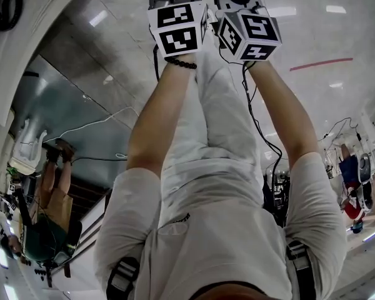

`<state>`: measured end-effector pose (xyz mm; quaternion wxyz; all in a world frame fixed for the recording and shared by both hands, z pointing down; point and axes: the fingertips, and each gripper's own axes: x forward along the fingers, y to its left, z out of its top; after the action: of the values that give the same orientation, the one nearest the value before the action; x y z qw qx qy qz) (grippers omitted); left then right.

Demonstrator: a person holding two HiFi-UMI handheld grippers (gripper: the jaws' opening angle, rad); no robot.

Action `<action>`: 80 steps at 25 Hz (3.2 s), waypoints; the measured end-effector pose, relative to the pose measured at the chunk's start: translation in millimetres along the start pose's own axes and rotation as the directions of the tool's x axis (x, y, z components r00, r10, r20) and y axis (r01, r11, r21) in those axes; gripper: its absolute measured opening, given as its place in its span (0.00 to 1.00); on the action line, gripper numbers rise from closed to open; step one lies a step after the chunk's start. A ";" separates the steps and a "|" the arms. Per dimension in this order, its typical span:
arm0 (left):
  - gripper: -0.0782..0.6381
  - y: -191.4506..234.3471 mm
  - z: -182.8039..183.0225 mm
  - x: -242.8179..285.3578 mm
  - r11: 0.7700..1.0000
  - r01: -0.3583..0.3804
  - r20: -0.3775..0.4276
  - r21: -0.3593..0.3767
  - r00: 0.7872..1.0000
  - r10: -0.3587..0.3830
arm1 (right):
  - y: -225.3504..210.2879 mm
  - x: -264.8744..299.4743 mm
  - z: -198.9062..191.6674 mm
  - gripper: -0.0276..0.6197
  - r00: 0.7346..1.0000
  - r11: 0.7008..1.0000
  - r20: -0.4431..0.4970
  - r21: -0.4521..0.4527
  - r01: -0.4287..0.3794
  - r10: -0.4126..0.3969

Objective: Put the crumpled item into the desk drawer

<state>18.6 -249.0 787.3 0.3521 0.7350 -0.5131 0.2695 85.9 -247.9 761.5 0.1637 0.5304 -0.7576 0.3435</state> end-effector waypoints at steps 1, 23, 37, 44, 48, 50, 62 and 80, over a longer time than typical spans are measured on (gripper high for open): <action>0.22 -0.1 -0.6 0.6 1.000 -0.001 -0.005 0.001 1.000 0.001 | 0.9 0.5 0.6 0.04 1.000 1.000 -0.002 -0.004 -0.005 0.005; 0.25 8.9 3.1 4.0 1.000 0.009 0.019 -0.018 1.000 -0.008 | 7.6 9.3 -1.6 0.04 1.000 1.000 -0.010 0.000 -0.017 0.017; 0.28 3.1 -0.3 6.9 0.999 0.016 0.005 -0.027 1.000 -0.016 | 7.8 8.3 4.8 0.04 1.000 1.000 0.001 0.003 -0.027 0.027; 0.30 -2.1 2.2 7.6 0.999 0.024 0.003 -0.030 1.000 -0.023 | 2.6 4.6 4.7 0.04 1.000 1.000 -0.002 0.017 -0.021 0.021; 0.30 -5.9 4.9 5.3 0.999 0.029 0.008 -0.025 1.000 -0.029 | 1.1 1.8 5.9 0.04 1.000 1.000 -0.003 0.015 -0.018 0.018; 0.30 -6.6 2.6 4.9 0.999 0.030 0.007 -0.023 1.000 -0.029 | 1.3 0.8 2.6 0.04 1.000 1.000 -0.005 0.010 -0.020 0.020; 0.32 -9.1 3.1 3.6 0.999 0.044 0.007 -0.031 0.999 -0.044 | 1.3 -1.0 6.0 0.04 1.000 1.000 0.000 0.012 -0.019 0.019; 0.34 -11.0 5.3 -0.6 0.997 0.063 0.012 -0.044 0.998 -0.062 | 0.9 -5.1 8.8 0.04 1.000 0.999 0.001 0.035 -0.001 0.001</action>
<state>28.9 -250.4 781.0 0.3738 0.7441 -0.4976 0.2428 88.0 -250.3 751.8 0.1537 0.5332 -0.7517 0.3565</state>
